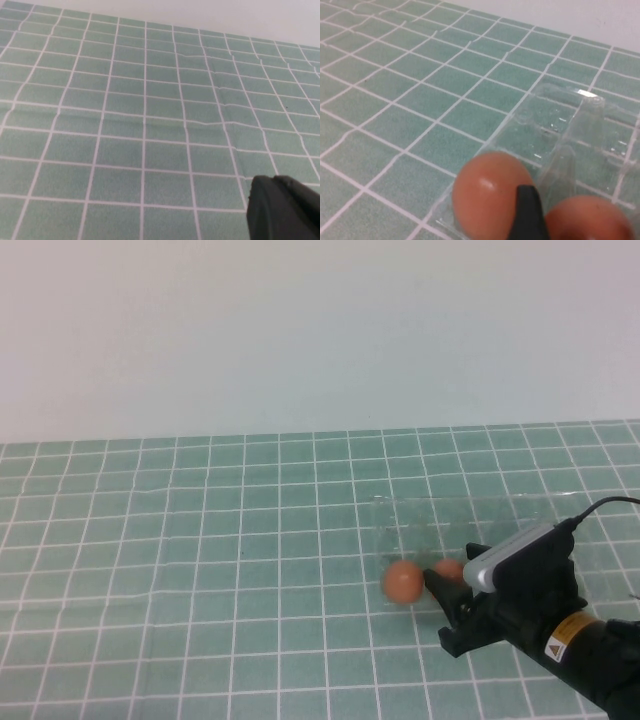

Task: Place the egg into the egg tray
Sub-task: Place the egg in the egg tray

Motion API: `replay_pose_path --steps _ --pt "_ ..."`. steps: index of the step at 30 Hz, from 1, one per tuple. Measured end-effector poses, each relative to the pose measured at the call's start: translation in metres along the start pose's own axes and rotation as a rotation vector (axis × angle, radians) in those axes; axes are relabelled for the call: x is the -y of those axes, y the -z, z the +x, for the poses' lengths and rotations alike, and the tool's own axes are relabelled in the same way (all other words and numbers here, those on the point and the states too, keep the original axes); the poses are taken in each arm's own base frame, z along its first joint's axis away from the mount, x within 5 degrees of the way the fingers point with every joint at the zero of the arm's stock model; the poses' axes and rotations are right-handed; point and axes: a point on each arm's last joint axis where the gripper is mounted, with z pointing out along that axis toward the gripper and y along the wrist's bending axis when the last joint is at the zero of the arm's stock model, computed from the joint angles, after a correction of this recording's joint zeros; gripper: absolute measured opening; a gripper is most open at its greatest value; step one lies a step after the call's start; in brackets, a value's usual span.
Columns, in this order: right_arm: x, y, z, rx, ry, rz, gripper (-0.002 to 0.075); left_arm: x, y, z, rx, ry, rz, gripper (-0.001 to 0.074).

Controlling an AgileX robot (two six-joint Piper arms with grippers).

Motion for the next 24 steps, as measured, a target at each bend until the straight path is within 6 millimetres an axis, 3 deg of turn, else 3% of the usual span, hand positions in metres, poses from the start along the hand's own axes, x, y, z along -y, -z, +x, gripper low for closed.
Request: replay_pose_path --steps 4,8,10,18,24 --pt "0.001 0.008 -0.015 -0.027 0.007 -0.003 0.0364 0.0 0.0 0.0 0.0 0.0 0.0 -0.0001" --pt "0.002 0.024 -0.038 -0.053 0.013 0.0 0.0118 0.0 0.0 0.0 0.0 0.0 0.0 -0.0001" --pt "0.002 0.035 -0.049 -0.077 0.015 0.002 0.0049 0.0 0.0 0.0 0.0 0.0 0.0 -0.0001" --pt "0.004 0.094 -0.092 -0.122 0.12 0.005 0.0002 0.0 0.0 0.0 0.0 0.0 0.0 -0.0001" --pt "0.005 0.127 -0.105 -0.125 0.152 0.01 0.0 0.0 0.0 0.0 0.0 0.0 0.0 0.0"
